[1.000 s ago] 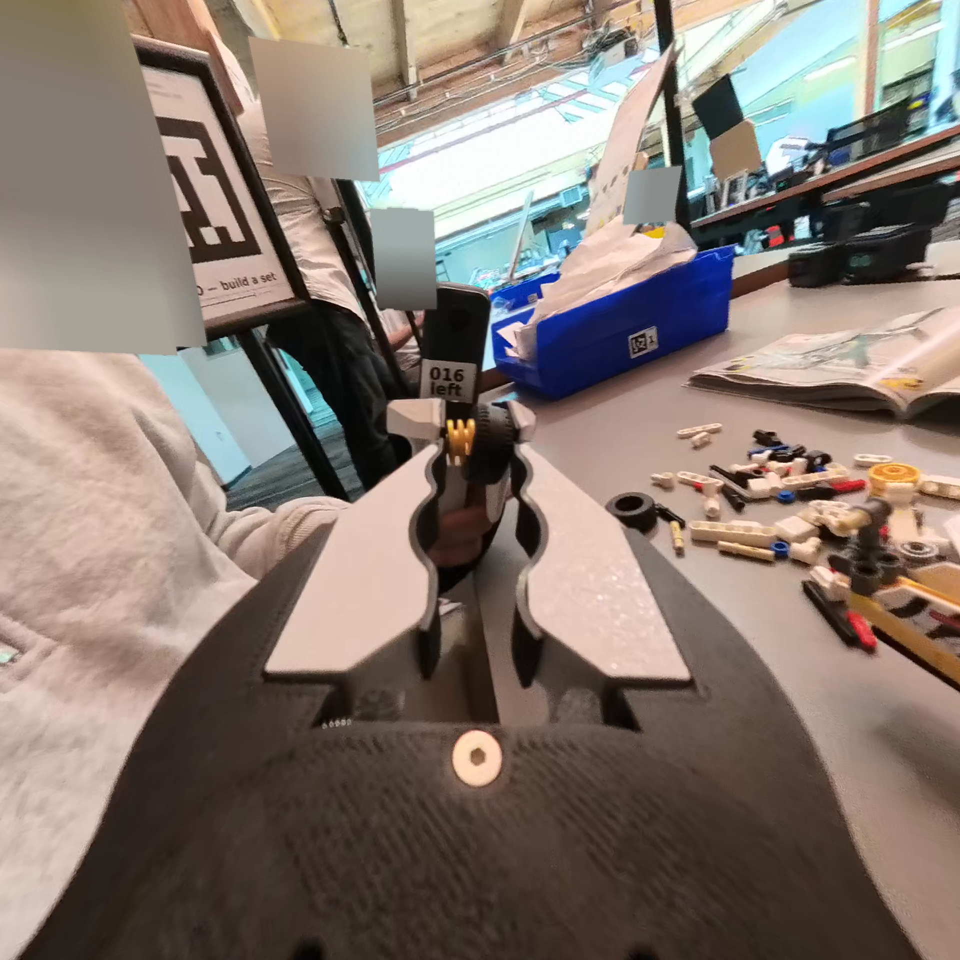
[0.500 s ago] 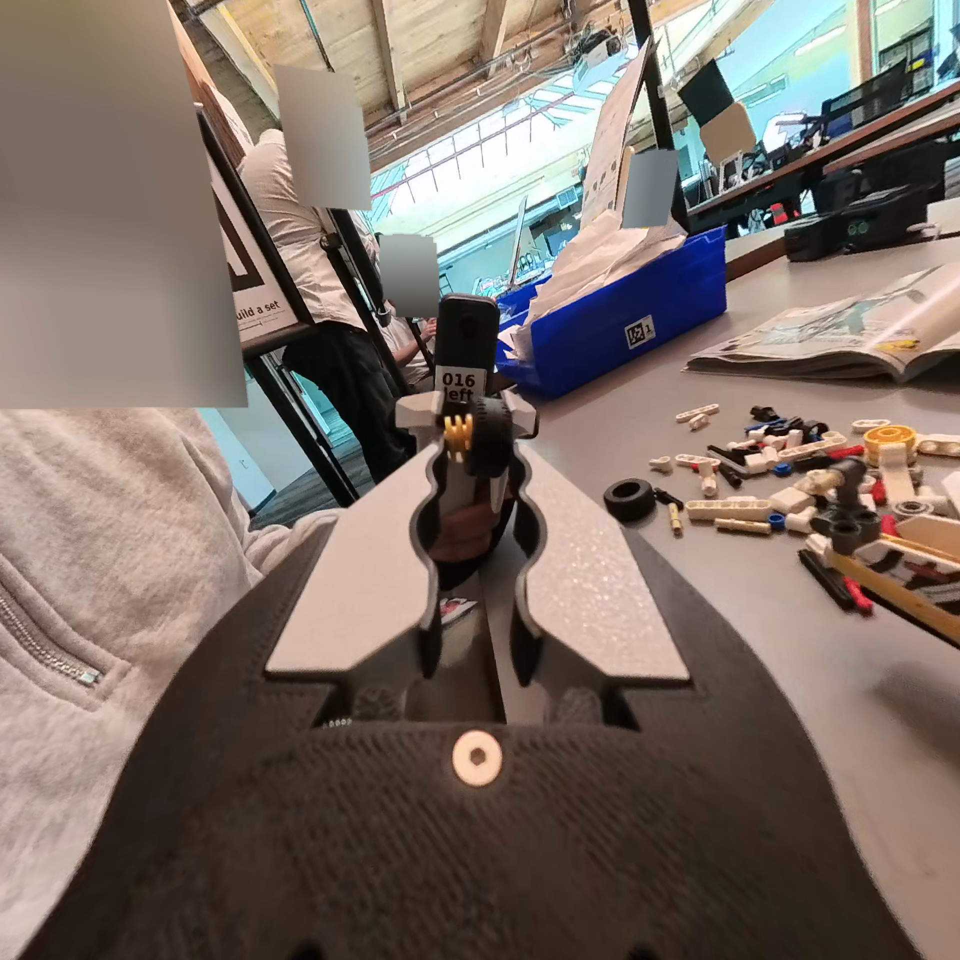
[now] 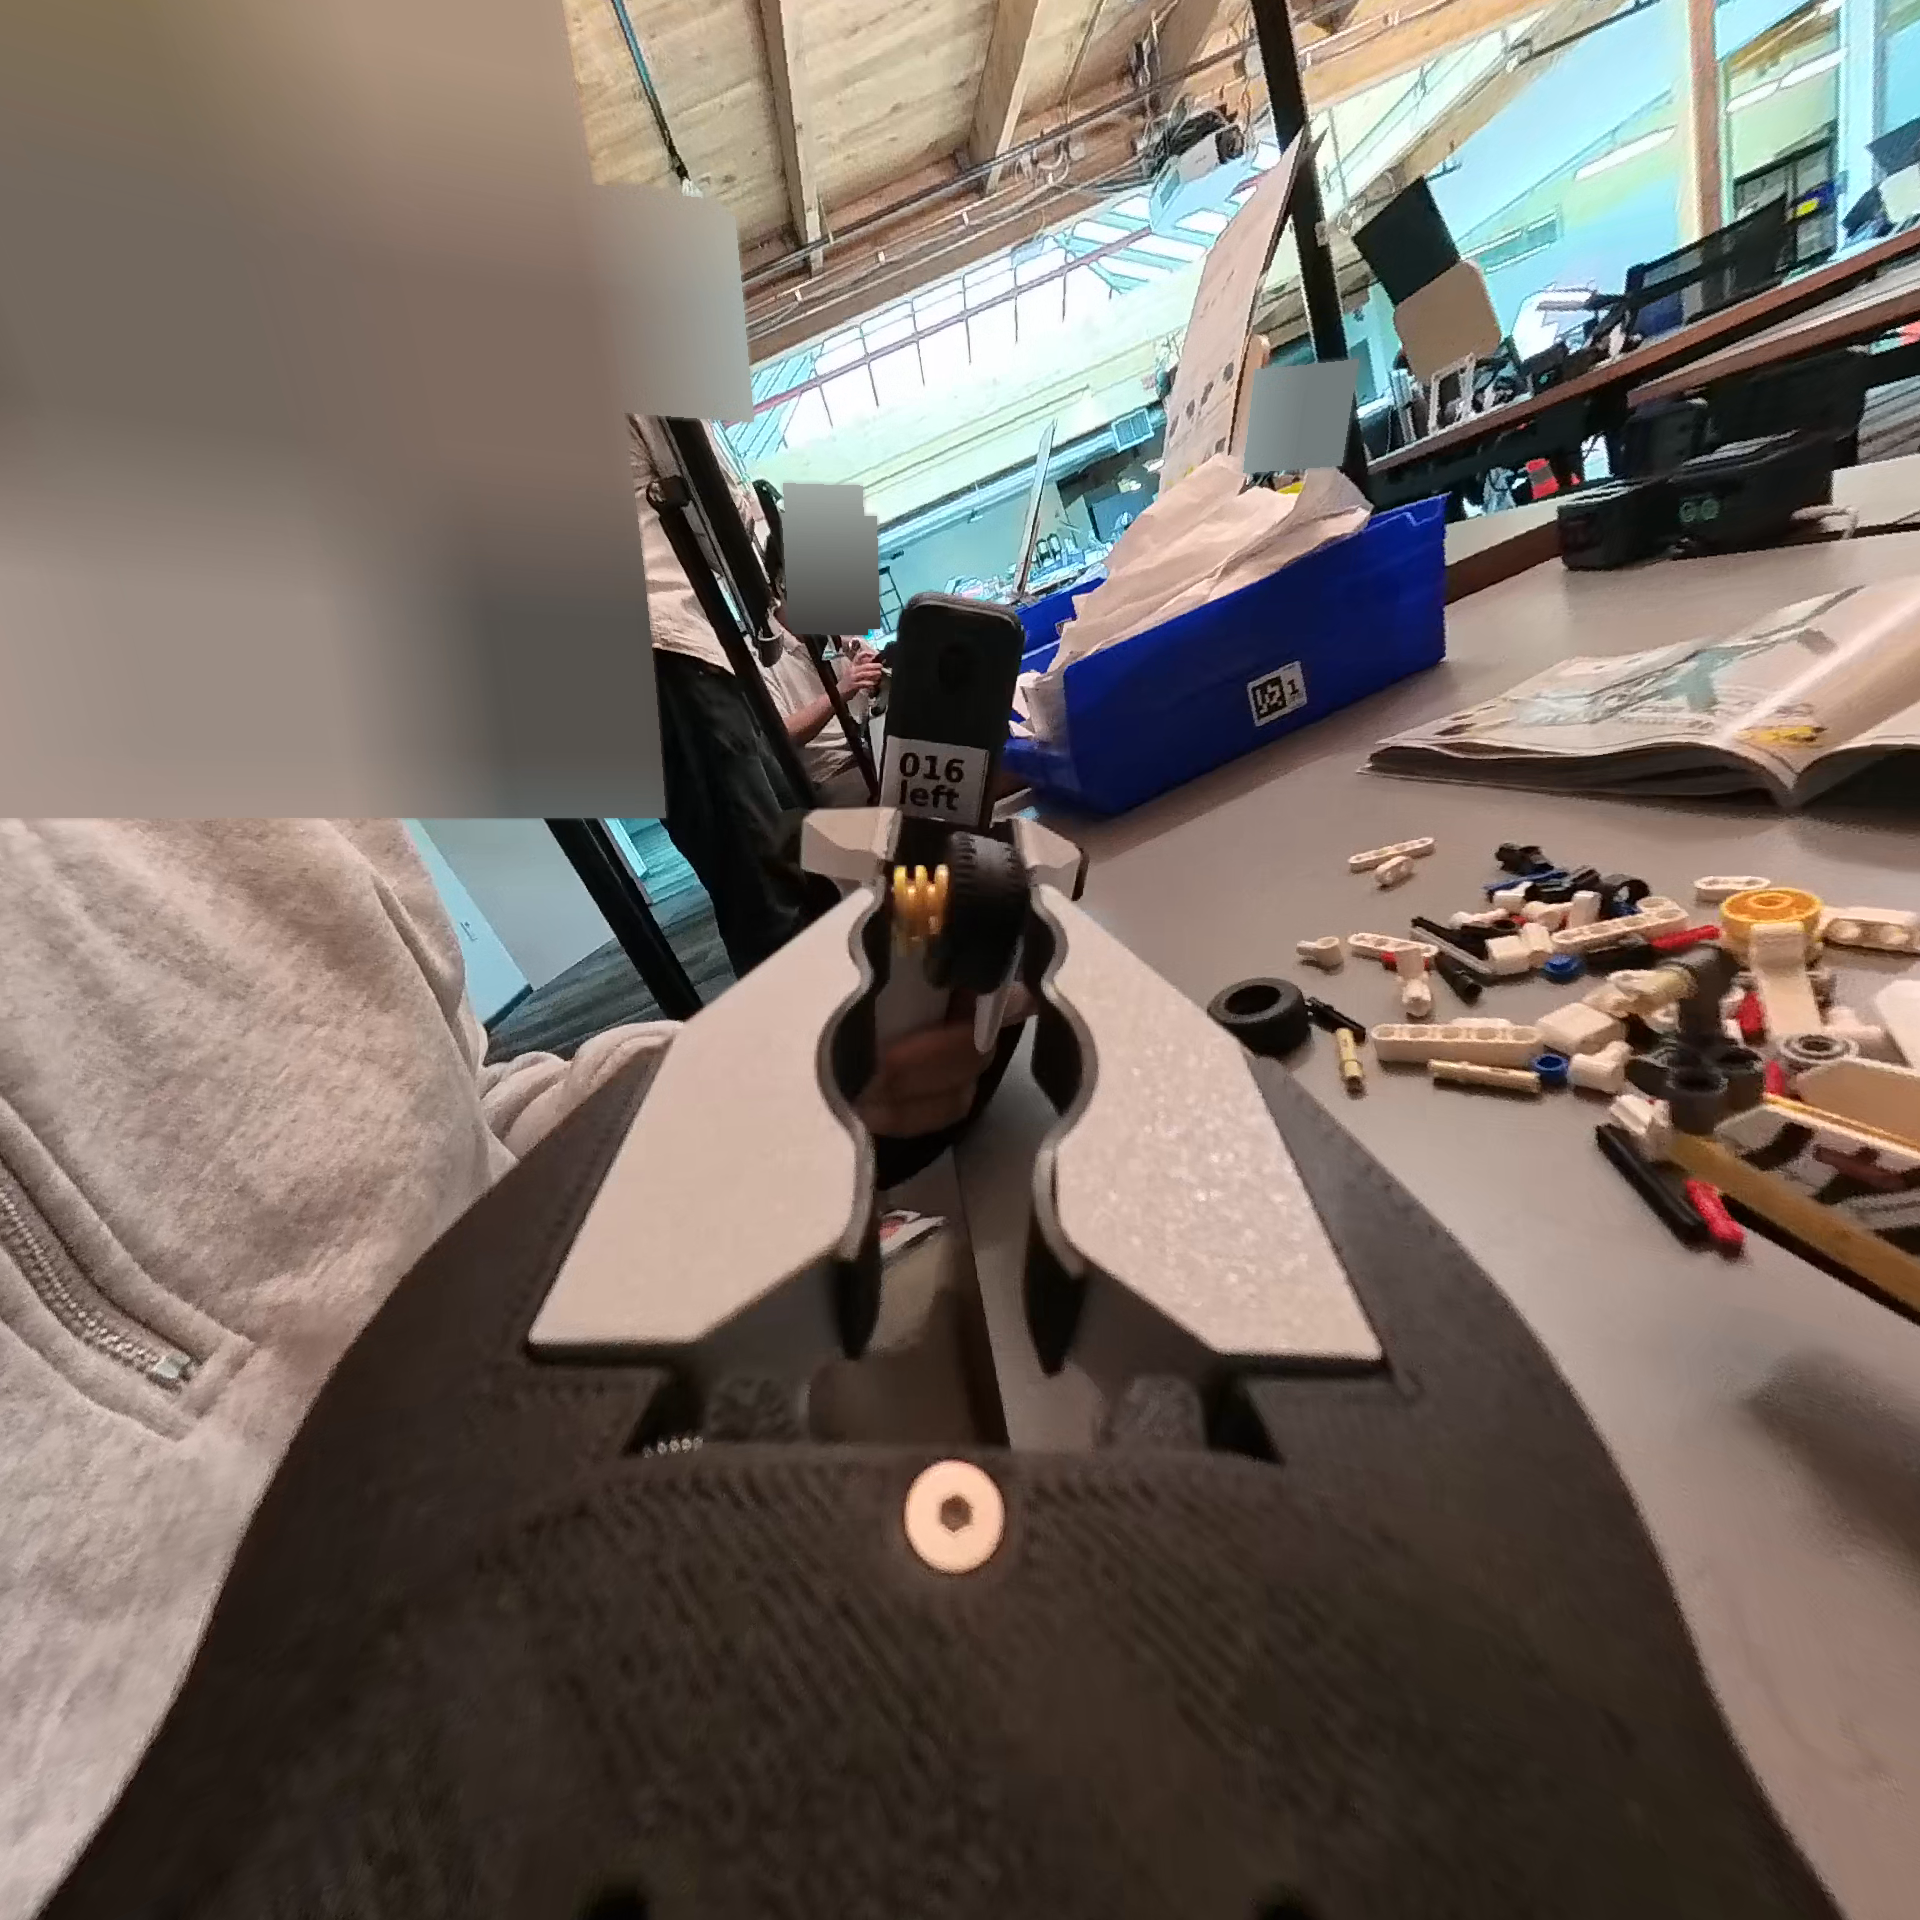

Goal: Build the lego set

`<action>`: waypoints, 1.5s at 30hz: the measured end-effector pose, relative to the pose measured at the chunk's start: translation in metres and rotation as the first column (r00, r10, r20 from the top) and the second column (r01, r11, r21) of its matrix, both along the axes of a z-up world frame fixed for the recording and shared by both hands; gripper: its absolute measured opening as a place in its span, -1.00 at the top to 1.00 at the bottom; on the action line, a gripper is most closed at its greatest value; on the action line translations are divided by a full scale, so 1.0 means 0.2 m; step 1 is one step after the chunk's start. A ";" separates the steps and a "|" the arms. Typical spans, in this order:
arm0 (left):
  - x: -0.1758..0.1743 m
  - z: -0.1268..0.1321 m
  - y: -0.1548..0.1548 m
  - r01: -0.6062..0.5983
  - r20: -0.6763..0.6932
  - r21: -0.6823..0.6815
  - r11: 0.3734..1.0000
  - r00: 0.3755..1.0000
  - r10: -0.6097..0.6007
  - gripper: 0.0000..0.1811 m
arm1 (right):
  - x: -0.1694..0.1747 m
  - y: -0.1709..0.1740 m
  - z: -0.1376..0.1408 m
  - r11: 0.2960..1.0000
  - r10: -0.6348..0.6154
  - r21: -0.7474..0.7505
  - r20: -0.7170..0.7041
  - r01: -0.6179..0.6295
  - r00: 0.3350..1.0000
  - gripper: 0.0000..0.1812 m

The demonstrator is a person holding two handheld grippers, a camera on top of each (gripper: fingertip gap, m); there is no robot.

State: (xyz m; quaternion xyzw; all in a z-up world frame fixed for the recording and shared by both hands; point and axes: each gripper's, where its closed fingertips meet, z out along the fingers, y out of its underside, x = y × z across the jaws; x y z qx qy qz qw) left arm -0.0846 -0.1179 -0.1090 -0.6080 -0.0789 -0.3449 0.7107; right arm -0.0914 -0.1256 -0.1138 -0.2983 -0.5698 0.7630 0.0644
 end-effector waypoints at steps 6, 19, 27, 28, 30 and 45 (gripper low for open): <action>0.00 0.00 0.00 0.015 0.013 -0.002 1.000 1.000 -0.015 0.78 | 0.00 0.00 0.01 0.999 -0.039 0.030 -0.041 0.040 0.998 0.76; -0.01 -0.01 0.01 -0.014 0.005 -0.039 0.999 1.000 0.015 0.77 | -0.01 0.01 -0.01 1.000 -0.016 -0.003 0.040 0.016 0.999 0.77; -0.01 -0.02 0.02 -0.041 -0.023 -0.050 0.998 0.999 0.040 0.75 | -0.02 0.02 0.00 0.999 -0.007 -0.036 0.067 0.009 0.998 0.77; -0.01 -0.02 0.02 -0.044 -0.024 -0.052 0.998 0.999 0.043 0.75 | -0.02 0.02 0.00 0.999 -0.007 -0.042 0.072 0.010 0.997 0.78; -0.01 -0.02 0.02 -0.051 -0.019 -0.053 0.997 0.999 0.050 0.75 | -0.02 0.02 0.00 0.999 -0.016 -0.050 0.078 0.020 0.997 0.78; 0.01 0.02 -0.01 -0.018 -0.010 -0.001 1.000 1.000 0.018 0.75 | 0.00 0.00 0.04 0.998 -0.057 -0.029 -0.038 0.056 0.998 0.77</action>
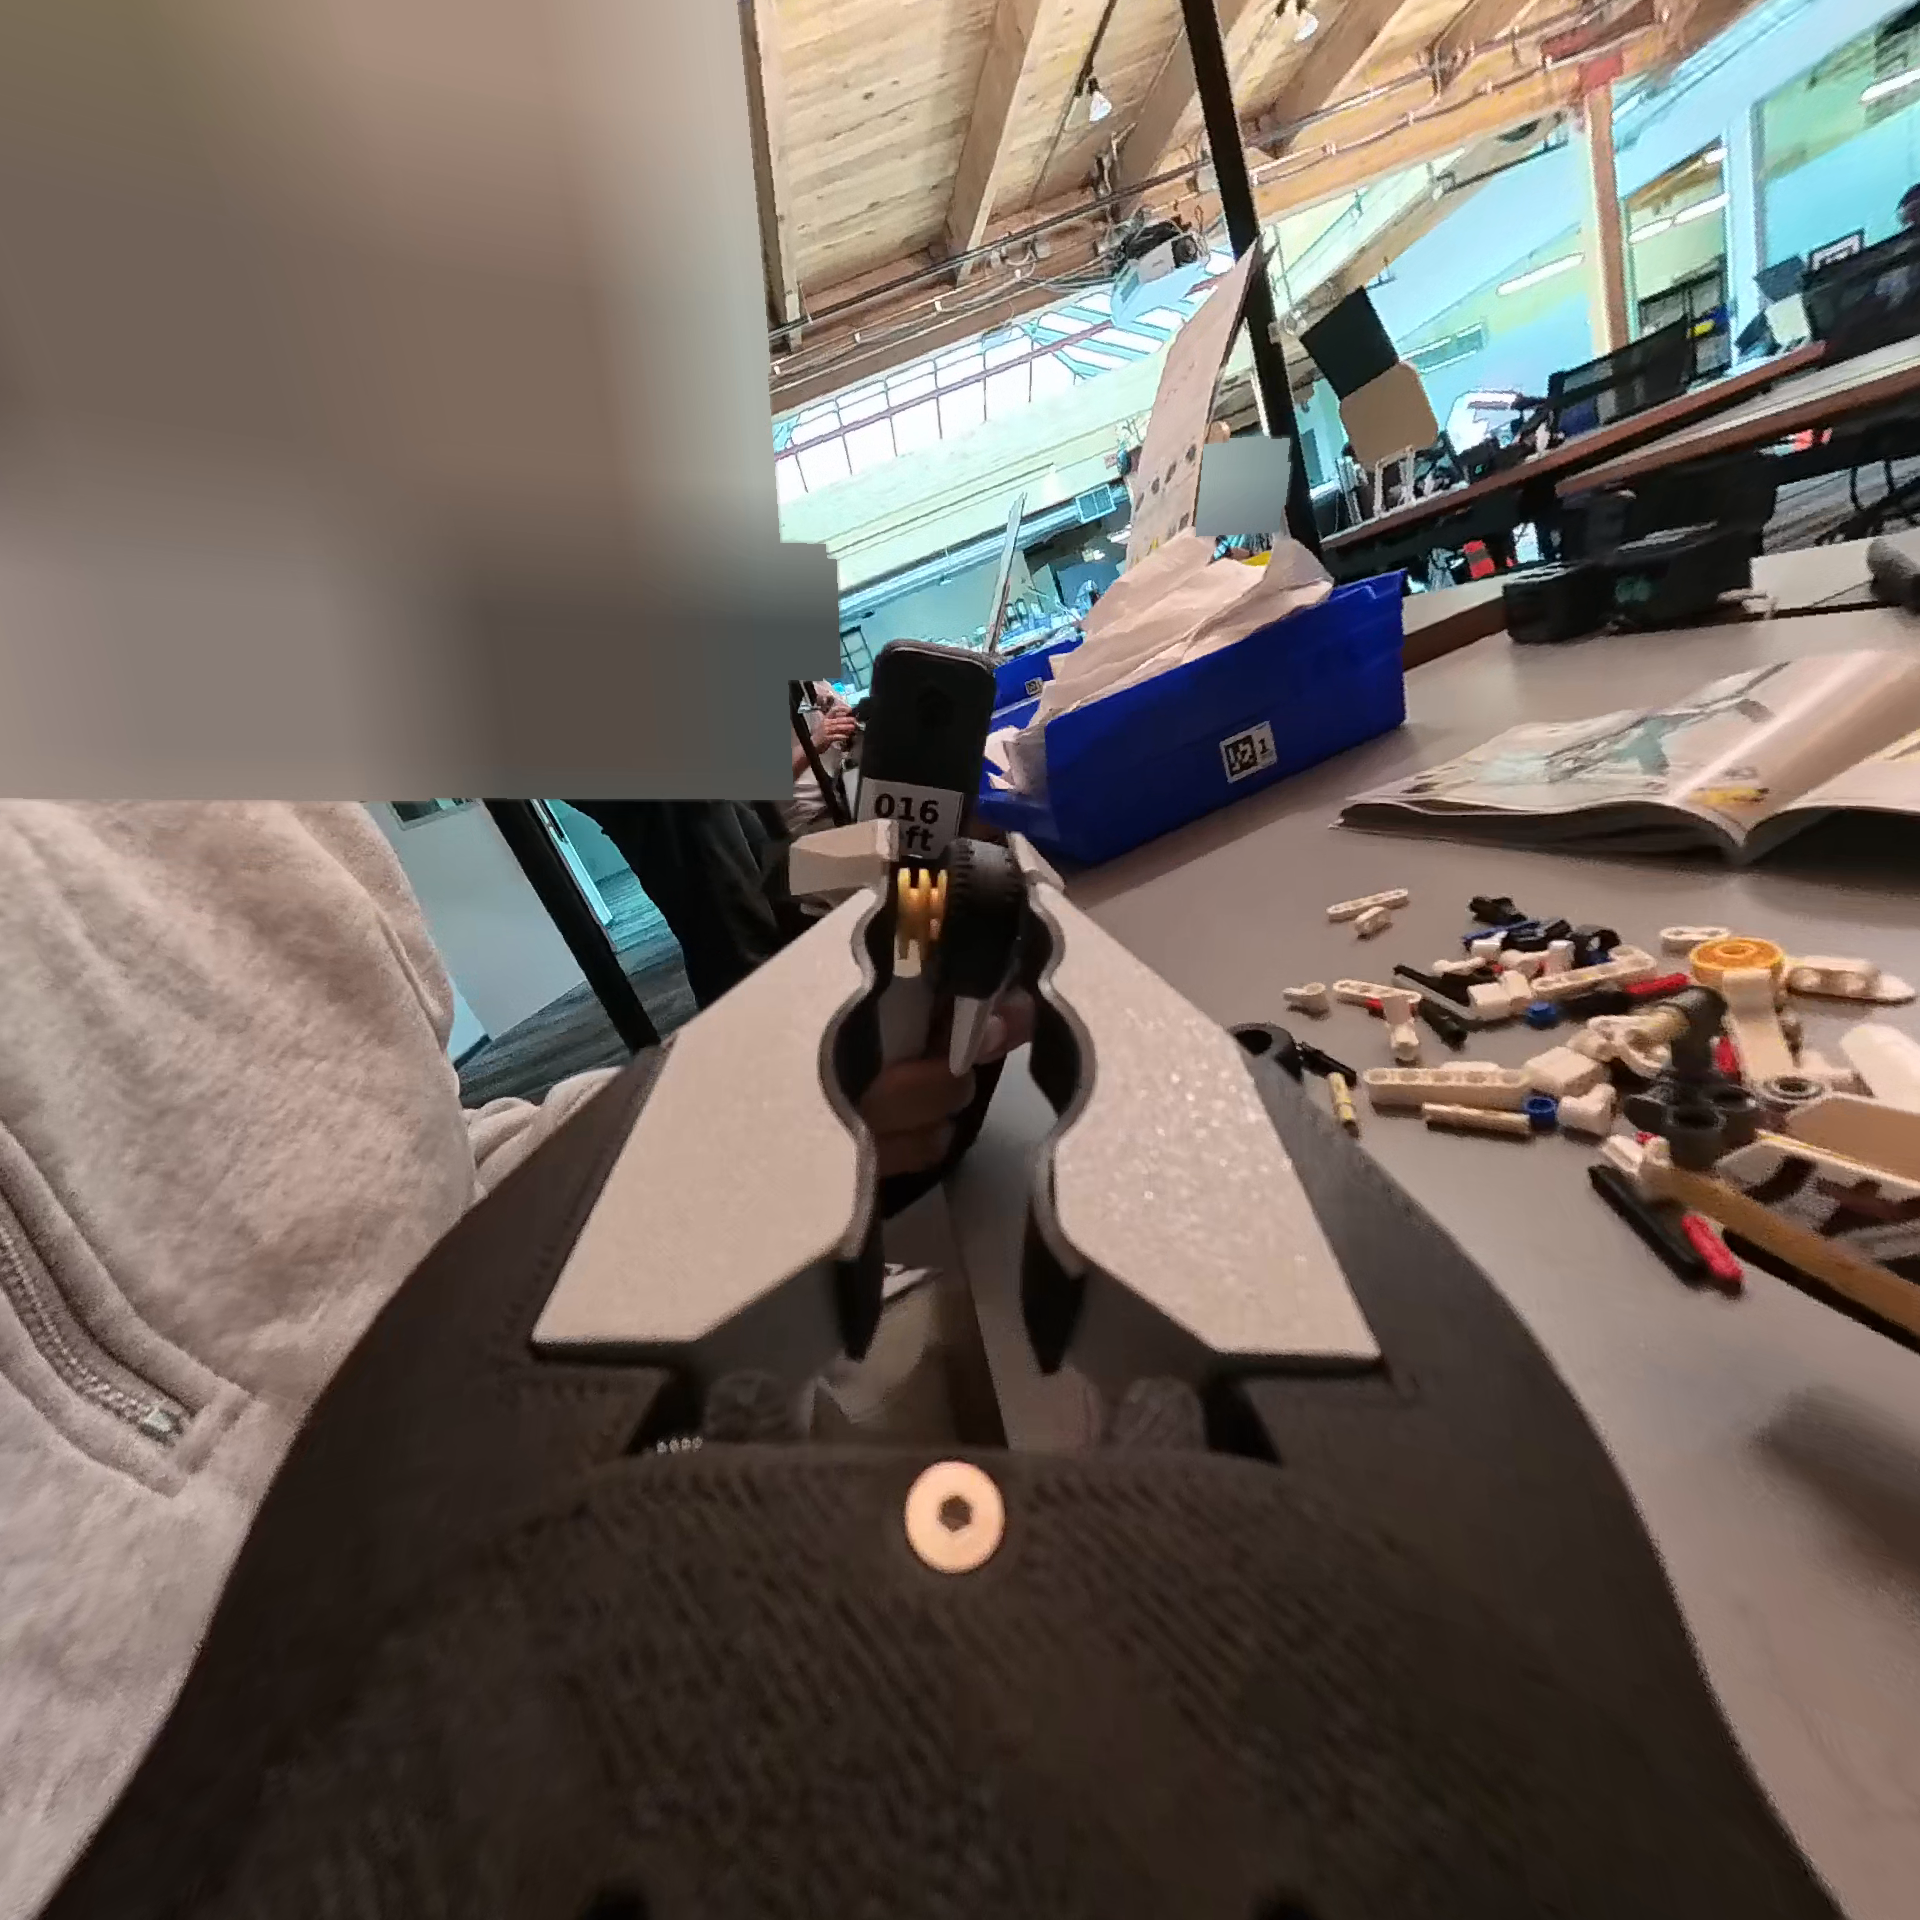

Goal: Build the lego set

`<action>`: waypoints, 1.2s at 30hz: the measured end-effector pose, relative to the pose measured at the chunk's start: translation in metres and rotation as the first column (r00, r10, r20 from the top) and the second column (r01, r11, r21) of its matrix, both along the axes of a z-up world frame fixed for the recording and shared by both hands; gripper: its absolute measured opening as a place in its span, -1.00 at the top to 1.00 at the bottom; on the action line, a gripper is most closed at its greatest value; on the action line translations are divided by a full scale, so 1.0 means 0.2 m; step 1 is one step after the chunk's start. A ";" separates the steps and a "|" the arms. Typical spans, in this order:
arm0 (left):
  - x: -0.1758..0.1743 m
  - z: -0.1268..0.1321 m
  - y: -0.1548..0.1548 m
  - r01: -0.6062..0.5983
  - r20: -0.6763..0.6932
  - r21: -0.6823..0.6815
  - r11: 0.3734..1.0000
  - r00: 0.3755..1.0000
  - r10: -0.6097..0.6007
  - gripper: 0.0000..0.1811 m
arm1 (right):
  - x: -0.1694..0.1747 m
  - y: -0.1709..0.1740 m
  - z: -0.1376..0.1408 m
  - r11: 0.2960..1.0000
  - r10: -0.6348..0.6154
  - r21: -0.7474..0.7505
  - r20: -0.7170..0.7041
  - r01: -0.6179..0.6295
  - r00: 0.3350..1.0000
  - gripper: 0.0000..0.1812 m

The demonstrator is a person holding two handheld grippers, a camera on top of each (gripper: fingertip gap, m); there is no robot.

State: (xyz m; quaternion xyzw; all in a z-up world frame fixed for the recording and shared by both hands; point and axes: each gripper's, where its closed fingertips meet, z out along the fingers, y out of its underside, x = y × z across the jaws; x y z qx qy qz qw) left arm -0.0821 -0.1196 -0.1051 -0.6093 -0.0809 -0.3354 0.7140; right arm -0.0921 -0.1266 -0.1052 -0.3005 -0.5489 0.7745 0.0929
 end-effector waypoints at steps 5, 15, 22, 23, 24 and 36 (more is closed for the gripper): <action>0.01 0.01 -0.02 0.001 -0.023 0.026 1.000 1.000 0.000 0.75 | 0.00 -0.01 0.01 1.000 0.005 -0.014 -0.019 -0.005 1.000 0.73; 0.02 0.00 -0.01 0.028 -0.006 0.010 1.000 1.000 -0.028 0.75 | -0.01 0.03 0.05 0.994 -0.046 -0.102 -0.044 0.041 0.998 0.81; 0.00 0.01 -0.02 0.006 0.009 0.027 1.000 1.000 -0.006 0.76 | 0.00 0.02 0.04 0.997 0.010 -0.080 -0.033 -0.012 0.999 0.27; -0.01 0.02 -0.02 0.002 0.016 0.032 0.999 1.000 -0.003 0.76 | 0.00 0.01 0.03 0.998 0.016 -0.064 -0.026 -0.017 1.000 0.25; -0.01 0.01 -0.02 0.002 0.014 0.029 1.000 1.000 -0.003 0.76 | 0.01 0.00 0.03 0.998 0.036 -0.056 -0.030 -0.038 0.999 0.25; 0.02 0.00 0.00 0.046 0.021 0.003 0.999 0.999 -0.046 0.75 | 0.02 0.01 0.03 0.999 0.030 -0.043 -0.042 -0.032 0.999 0.74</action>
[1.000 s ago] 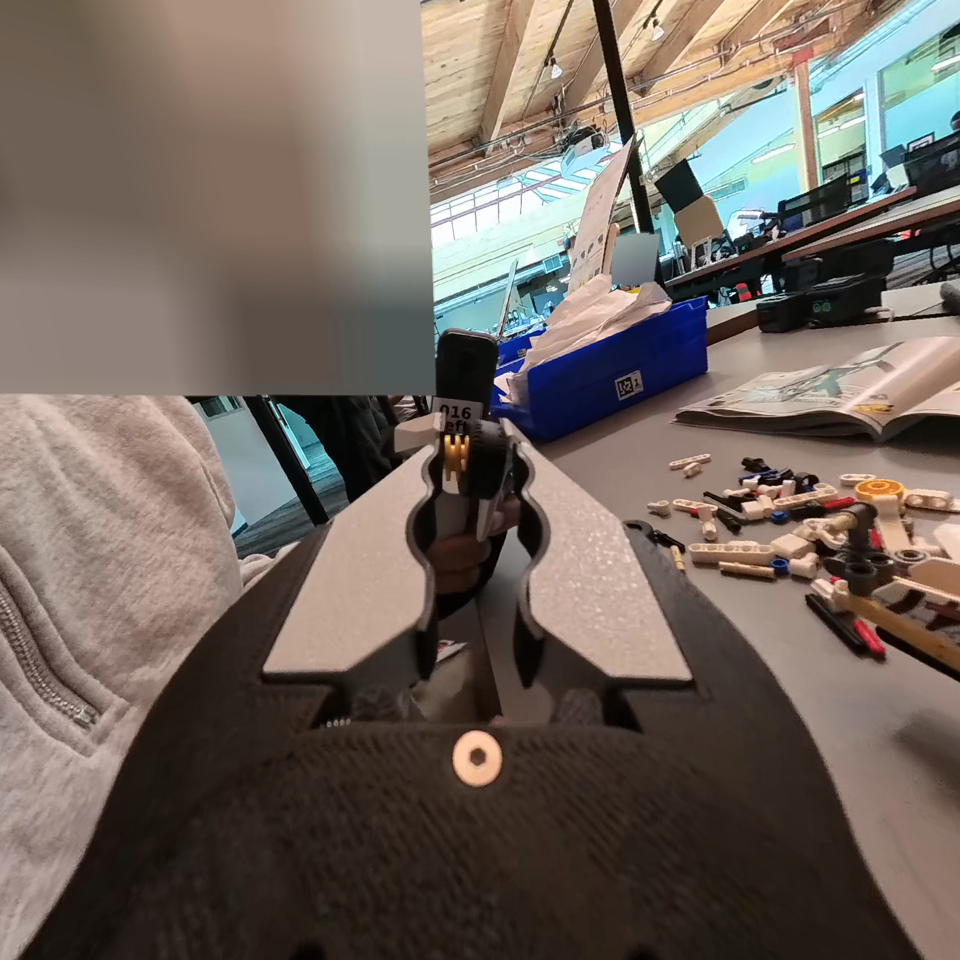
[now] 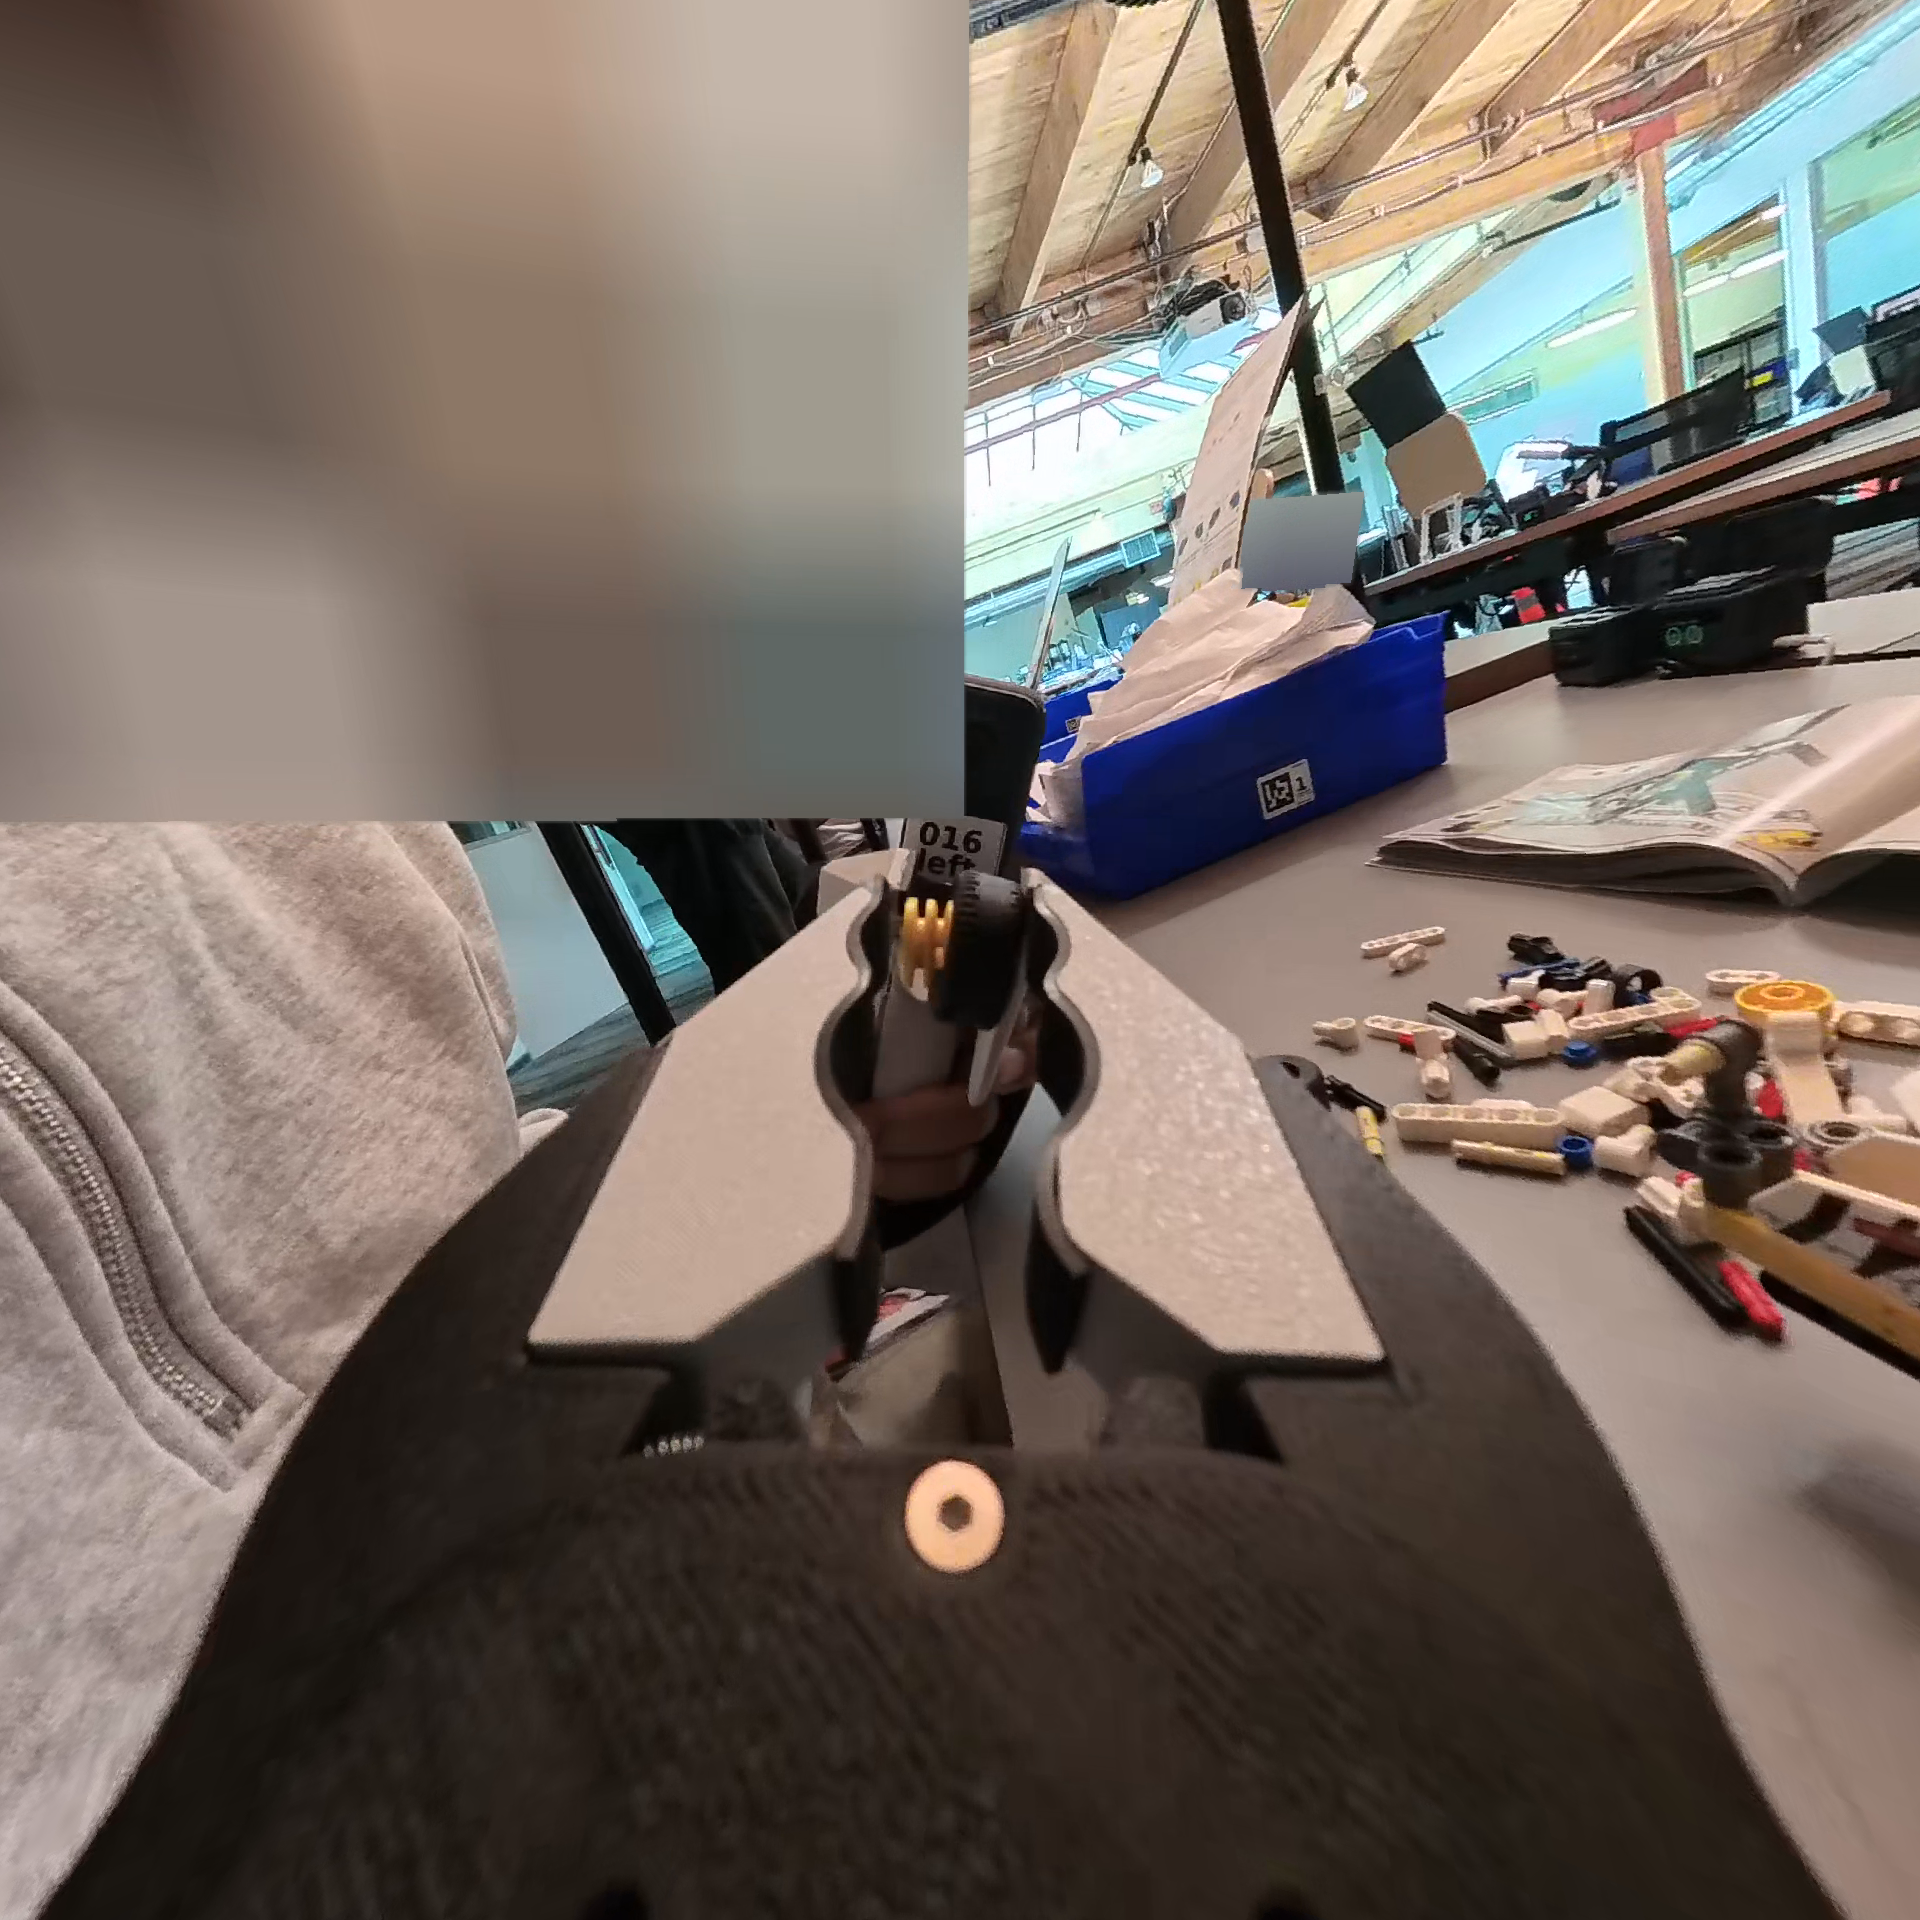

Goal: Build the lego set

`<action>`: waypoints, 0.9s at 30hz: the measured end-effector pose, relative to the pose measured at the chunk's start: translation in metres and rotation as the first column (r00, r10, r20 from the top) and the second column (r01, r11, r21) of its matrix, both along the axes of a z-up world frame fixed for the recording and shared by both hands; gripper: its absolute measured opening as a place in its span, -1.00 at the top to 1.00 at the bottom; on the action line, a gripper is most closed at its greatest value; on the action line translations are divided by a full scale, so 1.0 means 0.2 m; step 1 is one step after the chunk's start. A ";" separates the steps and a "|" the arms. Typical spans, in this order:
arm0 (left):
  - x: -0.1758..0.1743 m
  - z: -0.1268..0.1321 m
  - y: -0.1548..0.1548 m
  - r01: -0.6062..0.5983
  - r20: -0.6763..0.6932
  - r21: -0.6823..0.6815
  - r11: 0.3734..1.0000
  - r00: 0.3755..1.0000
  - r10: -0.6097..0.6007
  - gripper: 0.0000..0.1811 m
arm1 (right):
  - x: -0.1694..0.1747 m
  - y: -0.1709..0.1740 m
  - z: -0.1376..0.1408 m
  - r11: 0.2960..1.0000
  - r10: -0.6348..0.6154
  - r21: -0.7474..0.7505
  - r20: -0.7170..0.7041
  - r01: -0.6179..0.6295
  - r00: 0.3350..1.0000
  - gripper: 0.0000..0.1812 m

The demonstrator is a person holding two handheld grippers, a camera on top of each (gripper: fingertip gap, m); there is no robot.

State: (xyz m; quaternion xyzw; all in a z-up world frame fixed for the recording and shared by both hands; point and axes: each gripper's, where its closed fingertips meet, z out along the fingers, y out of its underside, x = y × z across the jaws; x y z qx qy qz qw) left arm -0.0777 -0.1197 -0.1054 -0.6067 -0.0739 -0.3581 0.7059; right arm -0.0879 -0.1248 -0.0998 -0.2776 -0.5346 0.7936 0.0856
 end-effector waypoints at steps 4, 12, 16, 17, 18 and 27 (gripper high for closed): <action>0.02 0.00 0.01 0.006 0.003 0.002 1.000 1.000 -0.006 0.76 | -0.01 0.03 0.00 1.000 -0.006 -0.024 0.019 0.006 1.000 0.89; 0.01 0.01 0.00 -0.012 0.002 0.017 1.000 1.000 0.012 0.75 | -0.01 0.02 0.01 1.000 -0.009 0.003 0.005 0.009 1.000 0.78; -0.03 0.04 -0.03 -0.016 0.058 0.055 0.998 0.998 0.012 0.76 | 0.01 0.01 0.00 0.999 0.037 0.030 0.012 -0.037 0.999 0.60; -0.02 0.03 -0.02 -0.011 0.051 0.046 0.999 0.999 0.009 0.76 | 0.01 0.01 0.00 0.999 0.035 0.027 0.012 -0.036 0.999 0.65; -0.01 0.02 -0.01 -0.006 0.035 0.030 1.000 0.999 0.005 0.76 | 0.01 0.01 0.00 0.999 0.033 0.021 0.005 -0.034 0.999 0.72; 0.01 0.02 0.00 -0.006 0.012 0.026 1.000 1.000 0.006 0.76 | 0.01 0.00 0.00 0.999 0.040 0.007 0.007 -0.040 0.999 0.76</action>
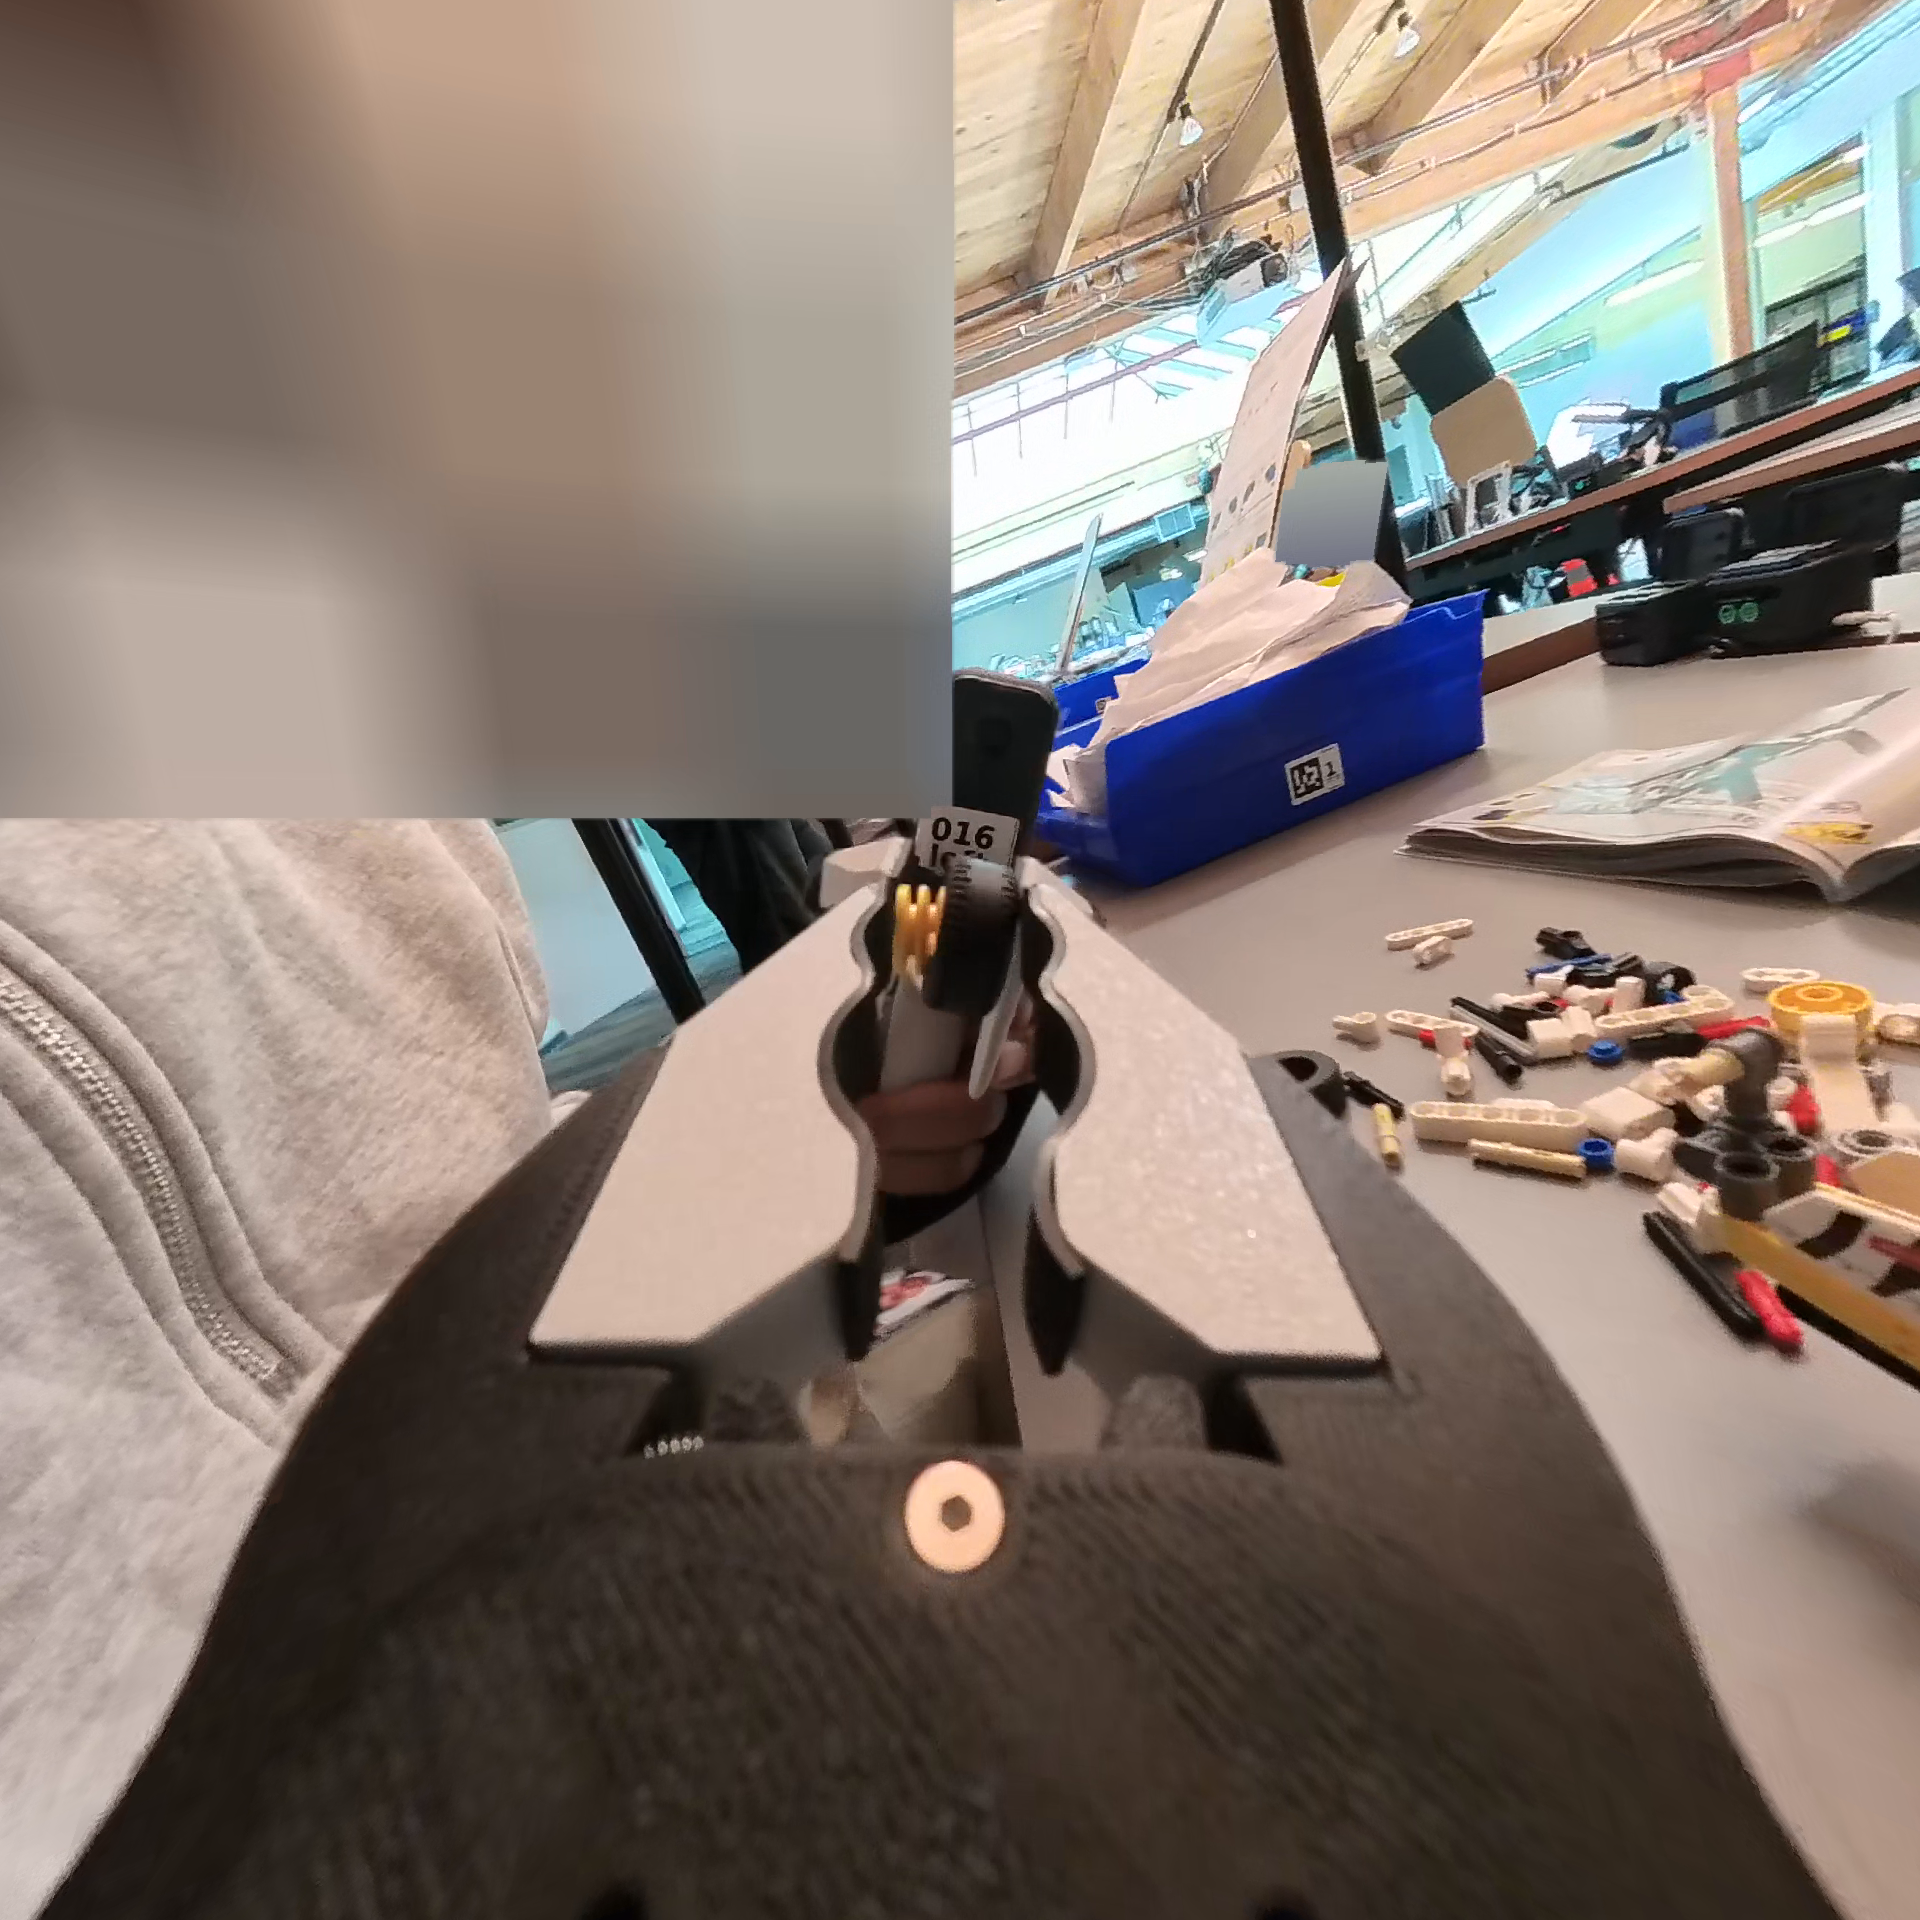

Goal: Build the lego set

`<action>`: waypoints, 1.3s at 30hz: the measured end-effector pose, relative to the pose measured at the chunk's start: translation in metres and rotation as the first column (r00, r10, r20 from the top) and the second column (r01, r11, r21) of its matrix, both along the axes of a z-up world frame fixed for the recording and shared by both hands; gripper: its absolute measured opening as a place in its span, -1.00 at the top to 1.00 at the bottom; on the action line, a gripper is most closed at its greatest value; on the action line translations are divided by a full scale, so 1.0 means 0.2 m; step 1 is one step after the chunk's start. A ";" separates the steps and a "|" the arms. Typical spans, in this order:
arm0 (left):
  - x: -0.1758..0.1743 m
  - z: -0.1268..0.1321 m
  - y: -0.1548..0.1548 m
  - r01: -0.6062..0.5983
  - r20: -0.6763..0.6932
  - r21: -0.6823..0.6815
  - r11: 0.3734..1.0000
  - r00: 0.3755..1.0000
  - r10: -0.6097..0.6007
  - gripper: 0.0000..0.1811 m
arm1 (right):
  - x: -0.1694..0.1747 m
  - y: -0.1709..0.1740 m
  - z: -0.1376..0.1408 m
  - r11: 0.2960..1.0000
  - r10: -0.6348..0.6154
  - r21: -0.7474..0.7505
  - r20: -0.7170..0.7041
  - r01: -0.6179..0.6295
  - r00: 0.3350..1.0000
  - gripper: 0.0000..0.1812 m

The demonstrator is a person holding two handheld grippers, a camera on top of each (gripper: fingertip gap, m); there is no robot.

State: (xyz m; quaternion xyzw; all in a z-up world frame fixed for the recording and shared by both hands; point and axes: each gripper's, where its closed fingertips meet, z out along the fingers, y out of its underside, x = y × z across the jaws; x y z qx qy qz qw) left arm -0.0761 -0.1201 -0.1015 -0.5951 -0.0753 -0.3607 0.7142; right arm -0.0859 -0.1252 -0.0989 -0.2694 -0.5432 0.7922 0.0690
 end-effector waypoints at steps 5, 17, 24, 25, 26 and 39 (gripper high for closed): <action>-0.01 -0.01 0.01 -0.016 0.006 -0.010 1.000 1.000 0.016 0.76 | -0.01 0.01 -0.01 1.000 -0.023 0.004 0.012 0.023 1.000 0.78; -0.03 -0.02 0.03 -0.015 0.223 0.016 1.000 0.975 0.011 0.76 | -0.03 0.03 -0.03 0.995 -0.083 0.053 0.015 0.082 0.996 0.79; -0.04 -0.03 0.03 -0.075 0.278 0.012 0.997 0.958 0.069 0.76 | -0.04 0.03 -0.04 0.996 -0.085 0.038 0.041 0.084 0.996 0.80; -0.04 -0.03 0.03 -0.076 0.286 0.007 0.997 0.956 0.071 0.76 | -0.04 0.03 -0.04 0.996 -0.086 0.039 0.045 0.084 0.995 0.80; -0.05 -0.03 0.03 -0.081 0.290 0.003 0.997 0.954 0.076 0.76 | -0.04 0.03 -0.04 0.995 -0.089 0.040 0.048 0.087 0.995 0.80; -0.05 -0.03 0.03 -0.113 0.288 0.008 0.994 0.952 0.106 0.76 | -0.04 0.02 -0.04 0.997 -0.077 0.013 0.079 0.076 0.994 0.81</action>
